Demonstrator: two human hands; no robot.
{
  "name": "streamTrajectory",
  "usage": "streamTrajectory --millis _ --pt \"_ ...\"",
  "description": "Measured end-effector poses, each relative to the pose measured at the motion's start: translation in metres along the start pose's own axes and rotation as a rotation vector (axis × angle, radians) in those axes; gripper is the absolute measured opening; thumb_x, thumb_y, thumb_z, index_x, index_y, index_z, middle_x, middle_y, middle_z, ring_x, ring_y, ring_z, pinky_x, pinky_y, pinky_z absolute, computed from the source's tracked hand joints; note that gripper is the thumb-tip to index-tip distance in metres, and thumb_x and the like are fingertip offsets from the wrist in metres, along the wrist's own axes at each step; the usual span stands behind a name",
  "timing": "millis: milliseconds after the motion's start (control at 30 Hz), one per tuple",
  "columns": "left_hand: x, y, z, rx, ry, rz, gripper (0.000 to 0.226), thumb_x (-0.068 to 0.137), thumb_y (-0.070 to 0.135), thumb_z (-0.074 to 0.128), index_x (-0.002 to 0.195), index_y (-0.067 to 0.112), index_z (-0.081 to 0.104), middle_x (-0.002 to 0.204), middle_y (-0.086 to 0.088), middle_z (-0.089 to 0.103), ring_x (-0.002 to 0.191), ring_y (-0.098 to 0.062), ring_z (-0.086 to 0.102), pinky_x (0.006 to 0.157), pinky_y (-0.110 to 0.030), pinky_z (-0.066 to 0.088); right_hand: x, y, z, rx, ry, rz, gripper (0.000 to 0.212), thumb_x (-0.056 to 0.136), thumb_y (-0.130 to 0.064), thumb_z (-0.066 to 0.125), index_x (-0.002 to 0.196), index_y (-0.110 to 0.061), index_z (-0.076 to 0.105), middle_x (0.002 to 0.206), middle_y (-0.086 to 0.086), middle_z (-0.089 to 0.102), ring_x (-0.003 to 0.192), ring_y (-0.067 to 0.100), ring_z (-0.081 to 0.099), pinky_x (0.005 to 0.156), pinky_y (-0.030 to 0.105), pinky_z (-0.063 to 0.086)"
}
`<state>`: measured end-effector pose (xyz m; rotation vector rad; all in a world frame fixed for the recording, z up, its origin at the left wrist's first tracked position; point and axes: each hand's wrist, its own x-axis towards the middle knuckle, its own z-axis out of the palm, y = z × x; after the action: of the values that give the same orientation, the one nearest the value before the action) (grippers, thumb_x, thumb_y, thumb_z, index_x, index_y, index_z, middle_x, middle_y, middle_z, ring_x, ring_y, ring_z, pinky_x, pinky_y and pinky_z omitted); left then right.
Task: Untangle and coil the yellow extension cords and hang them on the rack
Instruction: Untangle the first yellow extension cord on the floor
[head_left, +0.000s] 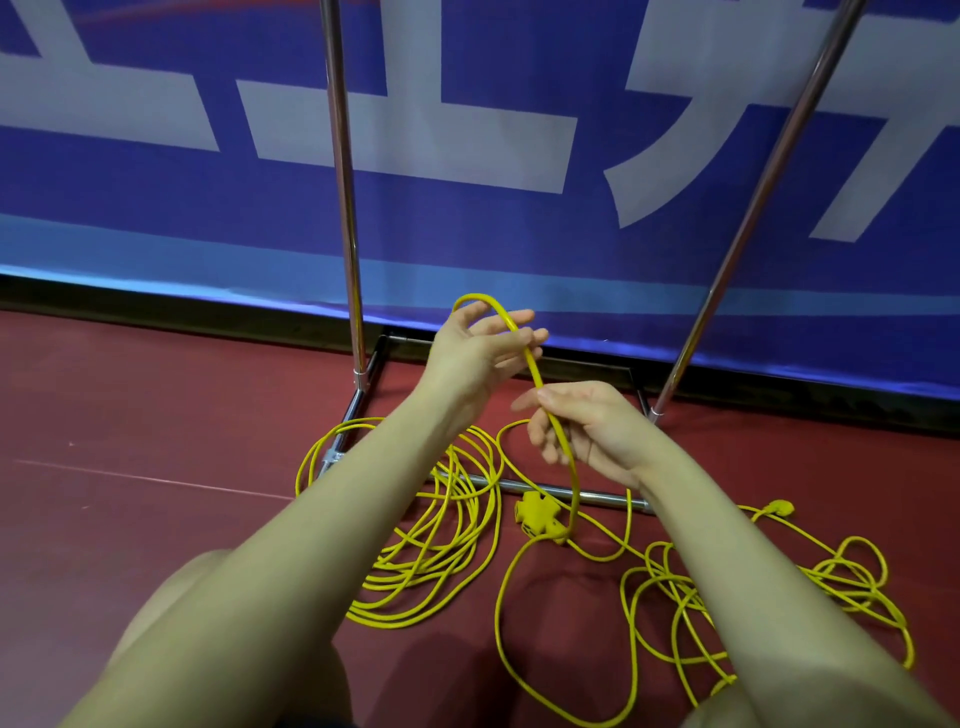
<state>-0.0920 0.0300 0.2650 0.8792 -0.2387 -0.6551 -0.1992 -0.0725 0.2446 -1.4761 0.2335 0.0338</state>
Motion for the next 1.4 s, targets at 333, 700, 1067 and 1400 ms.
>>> streamTrajectory --millis 333,700,1067,1400 --pt "0.026 0.016 -0.033 -0.144 0.281 0.085 0.048 0.089 -0.017 0.046 0.135 -0.005 0.033 0.121 -0.021 0.055 0.081 -0.023 0.065 0.072 -0.029 0.057 -0.005 -0.002 -0.002 0.075 -0.123 -0.016 0.026 0.084 -0.023 0.052 0.082 -0.008 0.072 0.058 0.010 0.063 0.047 0.019 0.058 0.050 0.024 0.050" --pt "-0.010 0.004 0.000 0.067 -0.035 -0.015 0.067 0.080 -0.020 0.057 0.131 0.015 0.033 0.114 -0.015 0.062 0.072 -0.021 0.070 0.072 -0.030 0.057 0.002 -0.001 -0.001 0.025 0.006 -0.002 0.020 0.096 -0.014 0.044 0.094 -0.003 0.060 0.056 0.007 0.062 0.043 0.015 0.061 0.044 0.022 0.048" --pt "0.009 0.018 -0.018 -0.058 0.179 0.150 0.076 0.084 -0.023 0.046 0.146 0.012 0.018 0.133 -0.020 0.051 0.090 -0.030 0.067 0.078 -0.031 0.056 -0.013 -0.009 -0.001 0.074 -0.088 0.016 0.029 0.082 -0.022 0.045 0.088 0.002 0.060 0.057 0.013 0.064 0.044 0.021 0.062 0.045 0.021 0.049" --pt "-0.016 0.005 0.002 0.083 -0.002 0.013 0.054 0.083 -0.017 0.056 0.128 0.003 0.034 0.110 -0.013 0.062 0.076 -0.020 0.070 0.074 -0.030 0.058 -0.004 -0.005 0.002 0.063 -0.030 -0.012 0.024 0.089 -0.018 0.045 0.091 0.001 0.060 0.057 0.010 0.064 0.046 0.018 0.062 0.044 0.023 0.050"
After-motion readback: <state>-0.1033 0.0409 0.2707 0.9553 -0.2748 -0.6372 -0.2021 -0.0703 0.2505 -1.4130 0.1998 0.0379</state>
